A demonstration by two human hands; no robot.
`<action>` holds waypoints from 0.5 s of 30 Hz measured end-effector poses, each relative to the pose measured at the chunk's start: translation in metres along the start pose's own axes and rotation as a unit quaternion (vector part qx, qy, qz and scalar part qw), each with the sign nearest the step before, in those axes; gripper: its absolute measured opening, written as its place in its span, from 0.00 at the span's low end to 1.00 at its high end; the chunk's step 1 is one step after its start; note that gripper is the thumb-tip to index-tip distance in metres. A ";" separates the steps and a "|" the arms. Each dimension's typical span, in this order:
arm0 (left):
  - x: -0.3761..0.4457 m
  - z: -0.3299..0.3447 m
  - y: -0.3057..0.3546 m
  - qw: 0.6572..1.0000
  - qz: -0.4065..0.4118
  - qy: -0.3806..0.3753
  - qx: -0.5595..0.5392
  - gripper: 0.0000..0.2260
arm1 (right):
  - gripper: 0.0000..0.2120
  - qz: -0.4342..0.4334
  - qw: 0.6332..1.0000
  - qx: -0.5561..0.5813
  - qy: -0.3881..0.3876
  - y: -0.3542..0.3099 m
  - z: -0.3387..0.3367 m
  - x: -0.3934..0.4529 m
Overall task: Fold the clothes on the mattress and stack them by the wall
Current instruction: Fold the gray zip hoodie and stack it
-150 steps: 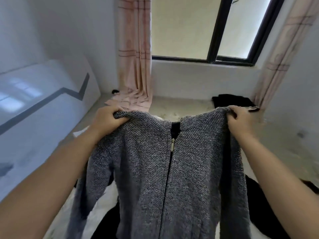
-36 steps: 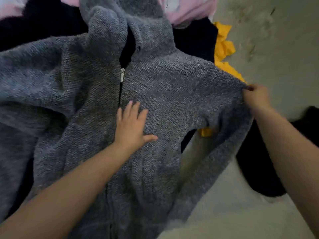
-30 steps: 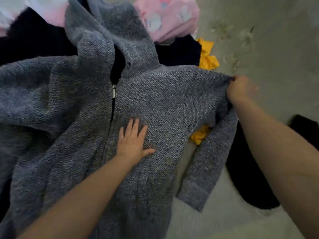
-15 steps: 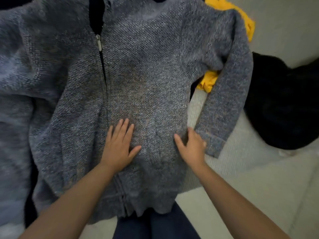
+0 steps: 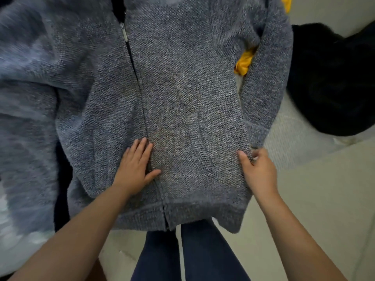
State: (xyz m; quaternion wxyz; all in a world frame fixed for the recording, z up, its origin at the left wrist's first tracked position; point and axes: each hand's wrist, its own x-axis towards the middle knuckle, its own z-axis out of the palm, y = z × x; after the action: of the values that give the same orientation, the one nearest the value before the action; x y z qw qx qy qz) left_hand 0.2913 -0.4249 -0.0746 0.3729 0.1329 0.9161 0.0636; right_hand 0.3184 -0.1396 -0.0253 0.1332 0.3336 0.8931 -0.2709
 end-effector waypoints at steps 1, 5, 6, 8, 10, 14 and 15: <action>-0.001 0.001 0.001 1.000 0.006 0.006 -0.011 0.41 | 0.14 0.015 0.999 -0.027 0.011 0.002 0.003 -0.001; -0.024 0.000 0.002 0.993 0.014 0.101 -0.060 0.25 | 0.17 0.111 0.992 -0.061 -0.024 0.012 0.028 -0.002; -0.035 0.002 0.001 0.987 0.011 0.148 -0.067 0.22 | 0.17 0.111 0.993 -0.041 -0.029 0.013 0.033 -0.005; -0.059 0.014 -0.005 0.967 -0.037 0.232 -0.095 0.18 | 0.19 0.067 0.995 -0.068 -0.010 0.014 0.039 -0.019; -0.084 0.025 -0.015 0.945 -0.153 0.248 -0.150 0.18 | 0.23 -0.005 0.994 -0.113 0.004 0.014 0.045 -0.044; -0.111 0.048 -0.045 0.900 -0.288 0.190 -0.268 0.22 | 0.24 -0.162 0.971 -0.162 -0.070 0.001 0.070 -0.093; -0.113 0.051 -0.049 0.896 -0.289 0.190 -0.279 0.23 | 0.24 -0.189 0.962 -0.174 -0.094 -0.006 0.078 -0.100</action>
State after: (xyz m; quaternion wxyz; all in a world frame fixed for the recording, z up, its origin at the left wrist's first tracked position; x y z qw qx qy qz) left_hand 0.3949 -0.5039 -0.0460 0.2151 -0.2613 0.9125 0.2300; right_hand 0.3935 -0.2405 -0.0449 0.2189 0.1038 0.9566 -0.1620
